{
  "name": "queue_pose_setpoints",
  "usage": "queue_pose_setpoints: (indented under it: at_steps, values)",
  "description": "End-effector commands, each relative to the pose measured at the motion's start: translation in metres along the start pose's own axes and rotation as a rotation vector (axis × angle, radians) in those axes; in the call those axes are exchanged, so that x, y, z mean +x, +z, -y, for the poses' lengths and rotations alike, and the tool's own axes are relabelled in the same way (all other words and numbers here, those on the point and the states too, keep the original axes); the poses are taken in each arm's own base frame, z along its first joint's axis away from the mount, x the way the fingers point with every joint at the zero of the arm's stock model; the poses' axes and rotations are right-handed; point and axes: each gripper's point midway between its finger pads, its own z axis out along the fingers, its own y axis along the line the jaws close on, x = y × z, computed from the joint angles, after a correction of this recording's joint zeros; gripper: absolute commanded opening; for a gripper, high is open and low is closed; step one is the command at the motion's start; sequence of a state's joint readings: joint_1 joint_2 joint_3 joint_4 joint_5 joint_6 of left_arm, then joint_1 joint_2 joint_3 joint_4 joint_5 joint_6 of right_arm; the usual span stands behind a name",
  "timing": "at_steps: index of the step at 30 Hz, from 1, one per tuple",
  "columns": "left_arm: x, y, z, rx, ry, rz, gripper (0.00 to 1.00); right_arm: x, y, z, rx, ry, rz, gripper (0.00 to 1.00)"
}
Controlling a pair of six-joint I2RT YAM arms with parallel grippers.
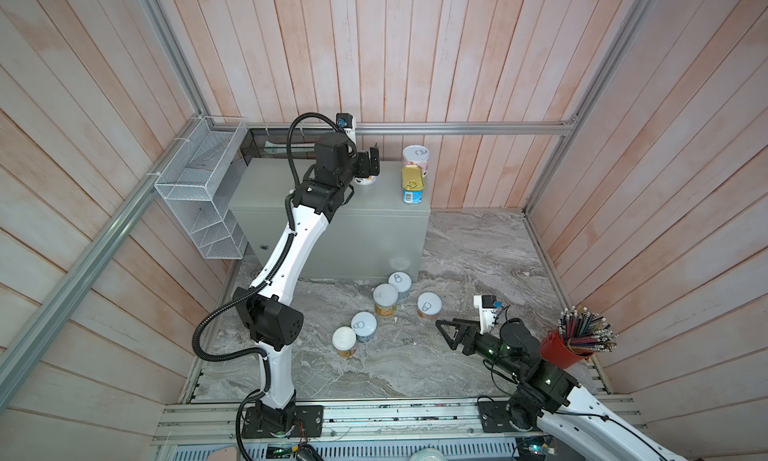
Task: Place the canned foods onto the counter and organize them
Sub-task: 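Lower the pink can onto the cabinet top and open the left gripper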
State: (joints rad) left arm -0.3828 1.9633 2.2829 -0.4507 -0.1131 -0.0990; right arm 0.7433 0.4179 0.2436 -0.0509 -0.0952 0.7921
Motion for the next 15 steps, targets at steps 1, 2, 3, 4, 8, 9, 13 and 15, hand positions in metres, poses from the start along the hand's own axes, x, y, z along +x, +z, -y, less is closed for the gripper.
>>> queue_pose_setpoints:
  at_steps: [1, 2, 3, 4, 8, 9, 13, 15]
  values:
    - [-0.017, -0.020, -0.005, -0.029, 0.006, 0.044, 1.00, -0.004, -0.001, -0.006, -0.024, -0.014, 0.012, 0.92]
    - [-0.018, -0.023, -0.007, -0.038, 0.006, 0.048, 1.00, -0.003, -0.001, -0.006, -0.023, -0.014, 0.010, 0.92]
    - [-0.018, -0.027, -0.009, -0.050, 0.005, 0.054, 1.00, -0.003, 0.000, -0.006, -0.022, -0.012, 0.009, 0.92]
    - [-0.018, -0.030, -0.012, -0.064, 0.005, 0.060, 1.00, -0.002, 0.000, -0.006, -0.024, -0.012, 0.007, 0.92]
    - [-0.018, -0.047, -0.023, -0.111, 0.027, 0.098, 1.00, -0.002, 0.000, -0.004, -0.021, -0.009, 0.010, 0.92]
    - [-0.016, -0.051, -0.024, -0.116, 0.030, 0.110, 1.00, -0.002, 0.000, -0.004, -0.020, -0.009, 0.011, 0.92]
    - [-0.024, -0.069, -0.032, -0.151, 0.025, 0.182, 0.99, -0.002, 0.000, -0.004, -0.023, -0.006, 0.014, 0.92]
    - [-0.027, -0.072, -0.039, -0.186, 0.032, 0.193, 0.95, -0.002, -0.001, -0.004, -0.024, -0.007, 0.012, 0.92]
